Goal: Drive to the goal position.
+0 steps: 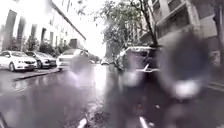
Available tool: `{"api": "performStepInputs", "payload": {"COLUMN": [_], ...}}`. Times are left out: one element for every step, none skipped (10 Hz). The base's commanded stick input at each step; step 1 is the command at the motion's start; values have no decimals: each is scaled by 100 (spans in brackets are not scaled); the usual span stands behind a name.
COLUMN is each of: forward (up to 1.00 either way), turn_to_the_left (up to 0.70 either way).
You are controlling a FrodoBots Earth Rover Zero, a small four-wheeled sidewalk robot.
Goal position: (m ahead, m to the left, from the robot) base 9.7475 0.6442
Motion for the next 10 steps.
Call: {"api": "performStepInputs", "payload": {"forward": [70,70,70,70,70,70,70,70,70,70], "turn_to_the_left": [0,0,0,0,0,0,0,0,0,0]}}
